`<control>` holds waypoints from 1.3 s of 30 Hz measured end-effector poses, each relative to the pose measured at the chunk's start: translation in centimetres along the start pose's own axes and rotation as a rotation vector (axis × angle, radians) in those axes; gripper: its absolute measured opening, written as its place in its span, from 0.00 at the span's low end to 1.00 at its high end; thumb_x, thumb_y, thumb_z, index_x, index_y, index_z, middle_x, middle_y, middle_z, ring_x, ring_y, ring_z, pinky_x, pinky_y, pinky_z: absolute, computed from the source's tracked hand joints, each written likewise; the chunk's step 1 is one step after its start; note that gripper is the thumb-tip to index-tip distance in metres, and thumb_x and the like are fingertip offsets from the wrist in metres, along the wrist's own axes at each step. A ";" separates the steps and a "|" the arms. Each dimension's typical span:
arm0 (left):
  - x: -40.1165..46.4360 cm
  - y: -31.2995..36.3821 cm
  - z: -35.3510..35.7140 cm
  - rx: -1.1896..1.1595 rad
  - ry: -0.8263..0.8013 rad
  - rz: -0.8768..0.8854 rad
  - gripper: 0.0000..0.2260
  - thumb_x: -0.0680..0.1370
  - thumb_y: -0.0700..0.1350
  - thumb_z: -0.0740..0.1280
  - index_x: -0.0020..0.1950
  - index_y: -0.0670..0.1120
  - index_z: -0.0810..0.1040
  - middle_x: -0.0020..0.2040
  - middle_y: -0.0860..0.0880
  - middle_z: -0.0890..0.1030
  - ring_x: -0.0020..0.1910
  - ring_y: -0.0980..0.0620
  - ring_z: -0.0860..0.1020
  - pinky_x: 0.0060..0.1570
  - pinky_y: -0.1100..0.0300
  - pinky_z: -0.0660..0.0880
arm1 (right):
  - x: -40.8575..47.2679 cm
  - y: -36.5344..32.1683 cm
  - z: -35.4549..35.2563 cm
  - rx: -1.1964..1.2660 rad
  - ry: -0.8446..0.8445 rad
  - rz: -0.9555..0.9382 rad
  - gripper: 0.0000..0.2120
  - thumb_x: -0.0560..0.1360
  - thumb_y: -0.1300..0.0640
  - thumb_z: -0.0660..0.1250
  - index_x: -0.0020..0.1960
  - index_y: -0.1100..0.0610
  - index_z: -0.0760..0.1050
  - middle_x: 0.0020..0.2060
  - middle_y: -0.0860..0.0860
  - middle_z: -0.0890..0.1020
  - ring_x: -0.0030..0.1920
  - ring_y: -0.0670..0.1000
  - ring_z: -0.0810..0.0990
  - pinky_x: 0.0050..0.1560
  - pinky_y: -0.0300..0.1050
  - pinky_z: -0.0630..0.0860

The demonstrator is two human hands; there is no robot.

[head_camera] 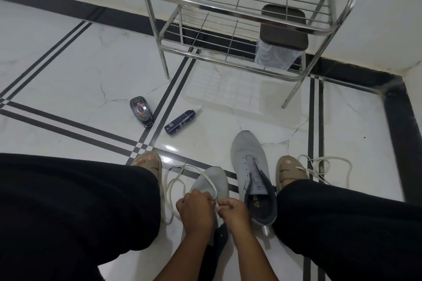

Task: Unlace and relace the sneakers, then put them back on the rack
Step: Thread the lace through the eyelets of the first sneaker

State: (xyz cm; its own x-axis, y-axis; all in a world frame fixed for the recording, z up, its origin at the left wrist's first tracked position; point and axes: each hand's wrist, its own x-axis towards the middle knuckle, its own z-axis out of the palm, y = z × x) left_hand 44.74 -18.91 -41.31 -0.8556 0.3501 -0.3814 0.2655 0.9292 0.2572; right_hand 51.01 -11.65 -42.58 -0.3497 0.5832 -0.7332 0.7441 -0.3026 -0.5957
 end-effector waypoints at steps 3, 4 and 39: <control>-0.4 0.7 -0.3 0.082 -0.011 0.010 0.11 0.78 0.45 0.60 0.53 0.54 0.81 0.52 0.53 0.77 0.53 0.51 0.73 0.54 0.56 0.64 | -0.3 0.0 0.2 0.022 0.017 -0.005 0.10 0.71 0.68 0.68 0.43 0.53 0.81 0.36 0.47 0.82 0.41 0.50 0.81 0.42 0.39 0.77; -0.5 0.8 -0.4 0.101 -0.008 0.016 0.11 0.78 0.44 0.60 0.52 0.54 0.81 0.51 0.52 0.78 0.53 0.51 0.73 0.54 0.55 0.65 | -0.4 0.0 0.3 0.041 0.024 -0.006 0.11 0.71 0.68 0.68 0.40 0.51 0.80 0.36 0.47 0.82 0.42 0.51 0.82 0.44 0.40 0.77; -1.7 -1.0 0.3 -0.068 0.011 -0.093 0.07 0.77 0.48 0.65 0.52 0.58 0.80 0.54 0.56 0.74 0.56 0.55 0.69 0.60 0.57 0.62 | -0.8 1.4 0.7 0.214 -0.016 0.039 0.06 0.72 0.67 0.71 0.47 0.58 0.80 0.37 0.50 0.83 0.39 0.47 0.80 0.40 0.33 0.75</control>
State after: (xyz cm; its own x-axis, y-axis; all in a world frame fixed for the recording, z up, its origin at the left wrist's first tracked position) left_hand 46.09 -20.38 -41.20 -0.8799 0.2607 -0.3973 0.1539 0.9473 0.2809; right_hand 51.95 -13.05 -42.99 -0.3333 0.5562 -0.7613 0.6199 -0.4791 -0.6215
